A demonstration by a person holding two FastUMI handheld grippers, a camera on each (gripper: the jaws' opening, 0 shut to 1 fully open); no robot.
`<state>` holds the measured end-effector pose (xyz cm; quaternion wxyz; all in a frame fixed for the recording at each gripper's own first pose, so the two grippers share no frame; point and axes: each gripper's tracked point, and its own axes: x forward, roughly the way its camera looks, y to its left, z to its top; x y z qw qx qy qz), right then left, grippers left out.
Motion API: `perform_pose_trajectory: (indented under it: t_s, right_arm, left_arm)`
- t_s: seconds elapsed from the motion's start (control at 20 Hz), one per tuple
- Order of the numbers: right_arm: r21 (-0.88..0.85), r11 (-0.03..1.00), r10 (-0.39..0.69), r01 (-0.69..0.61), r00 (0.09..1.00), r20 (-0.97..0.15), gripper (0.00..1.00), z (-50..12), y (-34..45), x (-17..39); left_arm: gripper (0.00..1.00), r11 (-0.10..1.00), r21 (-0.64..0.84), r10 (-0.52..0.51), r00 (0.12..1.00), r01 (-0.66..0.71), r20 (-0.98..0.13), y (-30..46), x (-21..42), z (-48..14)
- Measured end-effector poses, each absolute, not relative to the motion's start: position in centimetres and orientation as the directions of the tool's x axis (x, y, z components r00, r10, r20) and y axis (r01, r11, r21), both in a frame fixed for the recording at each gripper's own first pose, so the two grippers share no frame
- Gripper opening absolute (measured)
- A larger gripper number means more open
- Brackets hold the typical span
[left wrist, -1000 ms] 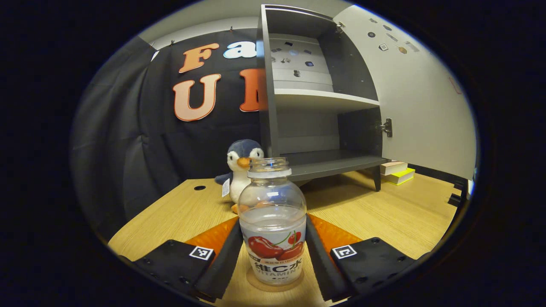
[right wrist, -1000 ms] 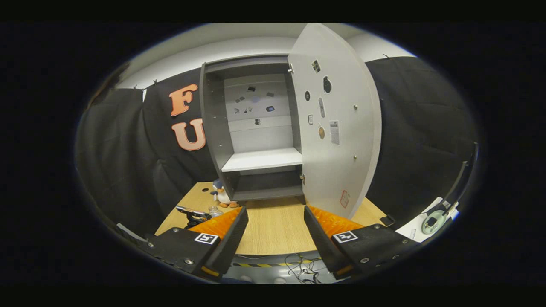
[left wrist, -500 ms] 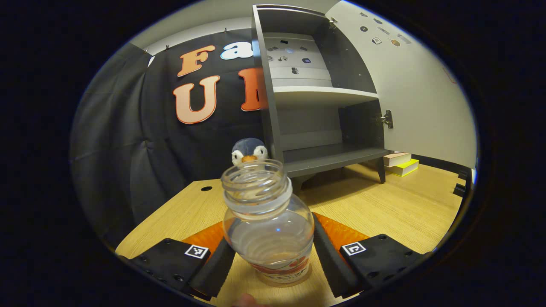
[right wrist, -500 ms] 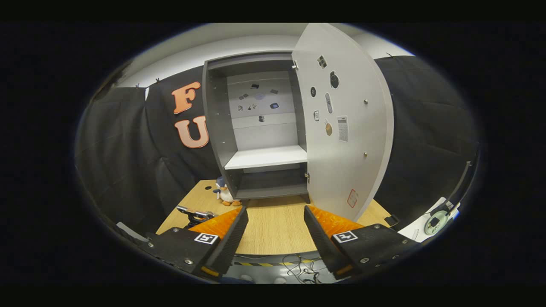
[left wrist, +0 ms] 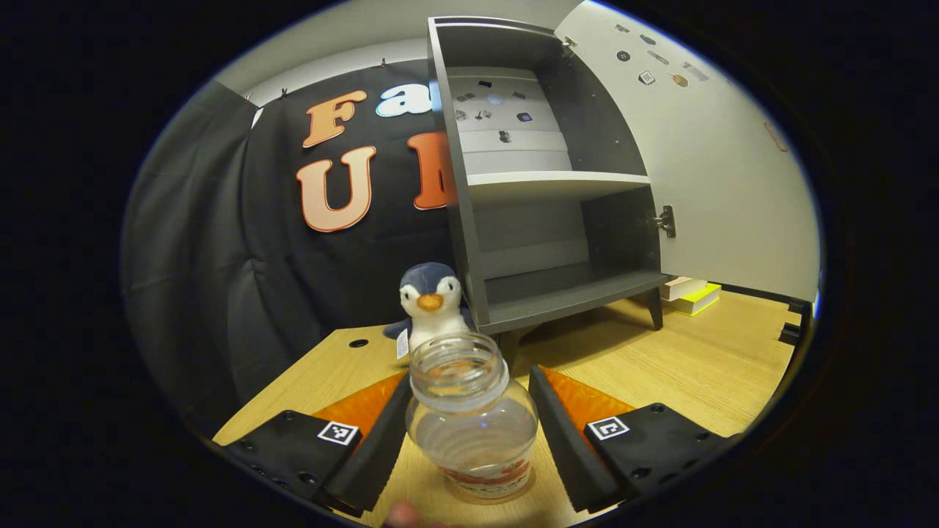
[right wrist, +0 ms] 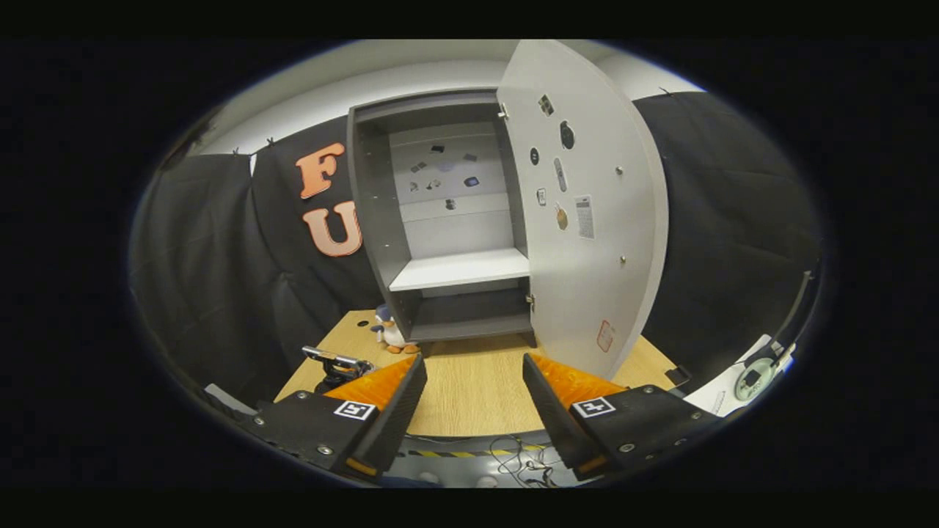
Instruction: Open the cabinet door with the right hand, grasp the bottle in the cabinet with the left hand and place it on the coaster, then close the cabinet door with the right hand.
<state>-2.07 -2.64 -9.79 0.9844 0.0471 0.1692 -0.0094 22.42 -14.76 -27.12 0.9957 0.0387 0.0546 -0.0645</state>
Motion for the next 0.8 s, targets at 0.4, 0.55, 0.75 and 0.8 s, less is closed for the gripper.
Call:
perform_pose_trajectory:
  t_s: [0.4, 0.55, 0.75, 0.8]
  right_arm:
    - [0.116, 0.993, 0.005, 0.031, 0.954, -0.3, 0.82, -9.0, -3.4, -2.4]
    - [0.143, 0.989, -0.005, 0.042, 0.968, -0.25, 0.83, -7.1, -4.5, -2.4]
    - [0.125, 0.99, -0.039, 0.064, 0.981, -0.19, 0.83, -4.8, -6.8, -2.7]
    - [0.121, 0.99, -0.044, 0.065, 0.985, -0.17, 0.83, -4.1, -7.4, -2.8]
  left_arm:
    - [0.94, 0.994, 0.048, -0.094, 0.994, 0.097, -0.059, -14.2, 23.3, -22.5]
    - [0.98, 0.993, 0.038, -0.115, 0.993, 0.116, -0.021, -14.5, 23.1, -19.2]
    - [0.98, 0.987, 0.048, -0.156, 0.988, 0.156, 0.01, -16.0, 22.5, -15.1]
    - [0.98, 0.986, 0.042, -0.165, 0.986, 0.164, 0.019, -16.4, 22.1, -14.0]
